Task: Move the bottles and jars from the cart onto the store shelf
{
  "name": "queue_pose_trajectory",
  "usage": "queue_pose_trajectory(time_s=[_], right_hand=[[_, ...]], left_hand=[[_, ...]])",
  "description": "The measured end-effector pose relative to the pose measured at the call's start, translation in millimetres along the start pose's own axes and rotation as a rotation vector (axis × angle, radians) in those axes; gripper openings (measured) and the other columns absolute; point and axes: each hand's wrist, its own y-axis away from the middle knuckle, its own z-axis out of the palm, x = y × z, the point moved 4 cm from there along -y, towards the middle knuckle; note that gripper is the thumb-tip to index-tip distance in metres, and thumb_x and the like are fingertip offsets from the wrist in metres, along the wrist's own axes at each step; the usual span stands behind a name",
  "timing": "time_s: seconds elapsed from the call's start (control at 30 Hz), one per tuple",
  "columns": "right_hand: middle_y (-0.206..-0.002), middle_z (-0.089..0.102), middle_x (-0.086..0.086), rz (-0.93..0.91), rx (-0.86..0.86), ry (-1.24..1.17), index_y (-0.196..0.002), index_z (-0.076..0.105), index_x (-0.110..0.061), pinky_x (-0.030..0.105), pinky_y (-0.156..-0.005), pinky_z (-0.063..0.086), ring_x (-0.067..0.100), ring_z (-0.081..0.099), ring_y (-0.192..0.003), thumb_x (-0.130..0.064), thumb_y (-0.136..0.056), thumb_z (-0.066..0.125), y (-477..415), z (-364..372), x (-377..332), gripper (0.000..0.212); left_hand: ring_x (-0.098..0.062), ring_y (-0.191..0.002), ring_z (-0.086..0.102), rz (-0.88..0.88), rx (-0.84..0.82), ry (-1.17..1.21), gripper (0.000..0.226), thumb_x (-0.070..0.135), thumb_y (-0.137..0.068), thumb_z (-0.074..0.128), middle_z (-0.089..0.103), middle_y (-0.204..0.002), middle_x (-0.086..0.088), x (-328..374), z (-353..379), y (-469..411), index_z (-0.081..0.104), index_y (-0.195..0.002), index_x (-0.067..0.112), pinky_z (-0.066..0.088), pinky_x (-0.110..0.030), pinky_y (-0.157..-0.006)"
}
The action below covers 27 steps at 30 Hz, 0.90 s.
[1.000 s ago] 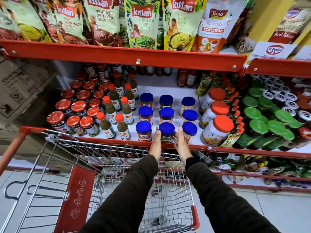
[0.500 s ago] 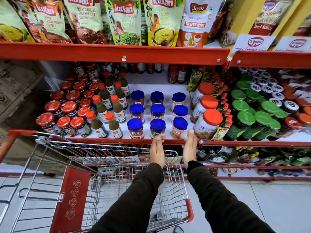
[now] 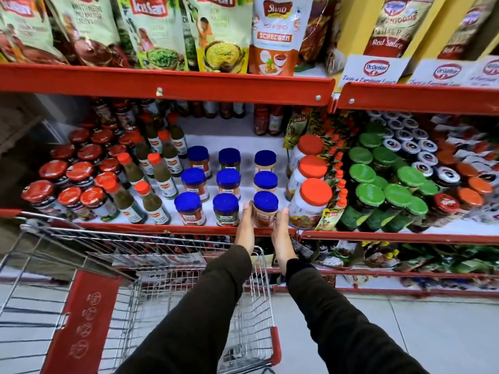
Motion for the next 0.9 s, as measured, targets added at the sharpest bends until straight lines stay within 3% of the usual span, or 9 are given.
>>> queue_pose_trajectory(time_s=[0.07, 0.17, 0.3, 0.5, 0.6, 0.77, 0.9], right_hand=[[-0.166, 0.027, -0.004, -0.013, -0.014, 0.008, -0.158, 0.025, -0.029, 0.044, -0.127, 0.012, 0.013, 0.021, -0.153, -0.068, -0.097, 0.011, -4, -8, -3, 0.074], [-0.168, 0.019, -0.005, -0.022, -0.042, 0.043, -0.159, 0.018, -0.031, 0.047, -0.128, 0.010, 0.013, 0.016, -0.155, -0.072, -0.094, 0.012, -7, -18, -7, 0.077], [-0.168, 0.022, -0.002, 0.004, -0.075, 0.110, -0.159, 0.019, -0.031, 0.048, -0.127, 0.011, 0.015, 0.018, -0.155, -0.085, -0.078, 0.018, -5, -25, -8, 0.098], [-0.164, 0.030, -0.002, 0.021, -0.060, 0.127, -0.155, 0.029, -0.033, 0.039, -0.124, 0.017, 0.016, 0.026, -0.152, -0.081, -0.086, 0.017, -1, -27, -8, 0.085], [-0.164, 0.032, 0.000, 0.034, -0.066, 0.174, -0.154, 0.033, -0.031, 0.044, -0.126, 0.016, 0.017, 0.027, -0.151, -0.087, -0.074, 0.021, 1, -29, -11, 0.098], [-0.168, 0.020, 0.001, 0.041, -0.126, 0.213, -0.159, 0.015, -0.028, 0.044, -0.125, 0.013, 0.018, 0.022, -0.154, -0.087, -0.073, 0.021, 13, -36, -17, 0.105], [-0.161, 0.037, 0.004, 0.033, -0.088, 0.212, -0.156, 0.030, -0.019, 0.044, -0.121, 0.028, 0.023, 0.040, -0.146, -0.076, -0.090, 0.018, 31, -70, -23, 0.088]], left_hand=[[-0.005, -0.130, 0.041, -0.002, 0.009, -0.038, 0.045, 0.056, -0.103, 0.019, 0.049, -0.137, 0.012, -7, 2, 3, 0.040, -0.140, 0.042, 0.029, -0.029, -0.108], [-0.010, -0.143, 0.034, -0.012, 0.026, -0.045, 0.056, 0.054, -0.104, 0.020, 0.041, -0.155, 0.004, -11, 6, 7, 0.034, -0.152, 0.031, 0.023, -0.034, -0.120], [-0.017, -0.150, 0.030, -0.002, 0.064, -0.048, 0.058, 0.051, -0.105, 0.020, 0.034, -0.162, 0.000, -11, 9, 11, 0.030, -0.155, 0.025, 0.019, -0.041, -0.126], [-0.018, -0.148, 0.035, -0.037, 0.071, -0.065, 0.061, 0.057, -0.102, 0.024, 0.041, -0.159, -0.002, -10, 7, 14, 0.036, -0.153, 0.026, 0.021, -0.046, -0.126], [-0.017, -0.147, 0.035, -0.028, 0.037, -0.085, 0.060, 0.057, -0.102, 0.023, 0.041, -0.158, -0.002, -7, 10, 18, 0.037, -0.152, 0.027, 0.021, -0.044, -0.126], [-0.016, -0.152, 0.026, -0.005, 0.023, -0.164, 0.063, 0.059, -0.101, 0.023, 0.029, -0.164, 0.001, -6, 8, 30, 0.028, -0.156, 0.028, 0.017, -0.038, -0.125], [-0.016, -0.151, 0.025, 0.216, 0.160, -0.312, 0.054, 0.047, -0.104, 0.029, 0.028, -0.164, 0.001, 4, -2, 47, 0.032, -0.154, 0.026, 0.019, -0.025, -0.114]])
